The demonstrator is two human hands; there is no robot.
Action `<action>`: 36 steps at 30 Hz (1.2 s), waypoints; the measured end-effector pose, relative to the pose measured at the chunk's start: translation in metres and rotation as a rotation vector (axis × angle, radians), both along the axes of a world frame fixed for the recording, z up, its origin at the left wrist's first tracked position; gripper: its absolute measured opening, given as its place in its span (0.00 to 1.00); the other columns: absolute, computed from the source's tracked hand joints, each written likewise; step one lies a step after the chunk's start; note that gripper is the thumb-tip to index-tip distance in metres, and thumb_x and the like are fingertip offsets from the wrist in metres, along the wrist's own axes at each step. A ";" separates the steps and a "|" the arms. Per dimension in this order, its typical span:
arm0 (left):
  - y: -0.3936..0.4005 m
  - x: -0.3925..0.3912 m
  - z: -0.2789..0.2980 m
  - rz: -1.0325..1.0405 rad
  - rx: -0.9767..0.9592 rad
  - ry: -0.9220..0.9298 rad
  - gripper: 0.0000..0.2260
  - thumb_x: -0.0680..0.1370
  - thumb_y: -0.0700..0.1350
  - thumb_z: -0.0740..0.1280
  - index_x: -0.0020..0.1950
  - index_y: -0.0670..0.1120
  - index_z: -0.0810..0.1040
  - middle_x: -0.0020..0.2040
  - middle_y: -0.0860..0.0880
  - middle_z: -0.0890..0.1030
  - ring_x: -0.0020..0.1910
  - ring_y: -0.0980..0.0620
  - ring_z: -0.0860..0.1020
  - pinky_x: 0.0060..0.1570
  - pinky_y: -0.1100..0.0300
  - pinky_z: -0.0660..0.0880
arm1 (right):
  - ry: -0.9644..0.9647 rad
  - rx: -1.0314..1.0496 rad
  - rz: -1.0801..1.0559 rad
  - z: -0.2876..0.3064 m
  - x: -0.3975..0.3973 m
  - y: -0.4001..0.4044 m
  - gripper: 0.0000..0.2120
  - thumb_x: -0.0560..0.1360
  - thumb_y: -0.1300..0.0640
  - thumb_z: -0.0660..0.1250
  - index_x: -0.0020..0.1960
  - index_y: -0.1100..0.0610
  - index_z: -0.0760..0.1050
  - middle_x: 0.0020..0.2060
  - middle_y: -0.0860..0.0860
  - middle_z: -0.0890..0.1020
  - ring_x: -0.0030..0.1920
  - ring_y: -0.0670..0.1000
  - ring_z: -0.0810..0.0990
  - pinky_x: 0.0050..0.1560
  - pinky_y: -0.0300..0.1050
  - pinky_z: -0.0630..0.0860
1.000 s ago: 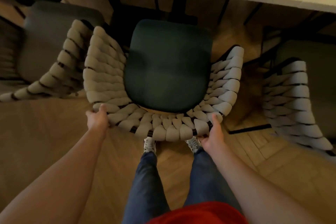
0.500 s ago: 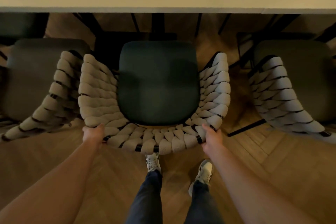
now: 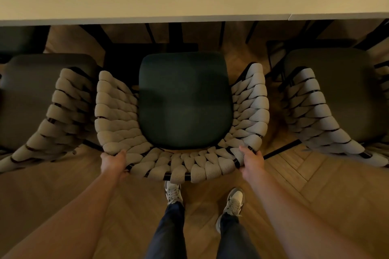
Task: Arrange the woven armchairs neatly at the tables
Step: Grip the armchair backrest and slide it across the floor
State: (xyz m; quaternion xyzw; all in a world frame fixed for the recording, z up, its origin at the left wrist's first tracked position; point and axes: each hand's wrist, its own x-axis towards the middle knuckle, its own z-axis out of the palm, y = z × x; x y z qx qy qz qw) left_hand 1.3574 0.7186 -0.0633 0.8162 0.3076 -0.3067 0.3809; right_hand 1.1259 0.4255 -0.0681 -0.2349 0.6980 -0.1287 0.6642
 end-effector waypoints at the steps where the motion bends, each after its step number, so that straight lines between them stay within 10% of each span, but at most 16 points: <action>1: -0.003 -0.002 -0.002 -0.004 0.002 -0.002 0.29 0.81 0.50 0.65 0.78 0.46 0.57 0.69 0.40 0.71 0.62 0.37 0.75 0.49 0.47 0.77 | 0.003 -0.005 0.003 0.000 -0.001 -0.002 0.30 0.75 0.64 0.71 0.75 0.55 0.65 0.65 0.60 0.77 0.62 0.61 0.78 0.63 0.64 0.75; 36: -0.036 -0.030 0.012 -0.075 0.019 -0.003 0.27 0.82 0.48 0.65 0.77 0.46 0.58 0.68 0.39 0.71 0.53 0.41 0.76 0.47 0.48 0.77 | -0.001 -0.010 -0.011 -0.013 -0.040 -0.022 0.29 0.75 0.63 0.71 0.73 0.54 0.66 0.63 0.59 0.78 0.62 0.60 0.79 0.62 0.65 0.75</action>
